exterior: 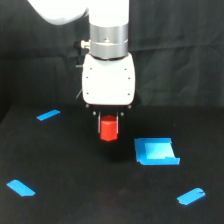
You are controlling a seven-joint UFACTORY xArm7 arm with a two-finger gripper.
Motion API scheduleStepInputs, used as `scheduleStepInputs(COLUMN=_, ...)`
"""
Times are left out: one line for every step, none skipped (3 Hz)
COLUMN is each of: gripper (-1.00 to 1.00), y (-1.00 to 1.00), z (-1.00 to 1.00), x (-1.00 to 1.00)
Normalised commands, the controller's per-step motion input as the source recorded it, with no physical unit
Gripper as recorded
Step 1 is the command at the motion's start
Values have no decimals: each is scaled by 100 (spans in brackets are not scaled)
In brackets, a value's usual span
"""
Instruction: Pick up the red object from the table
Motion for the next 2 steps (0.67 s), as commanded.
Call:
scheduleStepInputs(gripper=-100, y=-2, z=89, x=-4)
scheduleStepInputs(gripper=-100, y=-4, z=83, x=-3)
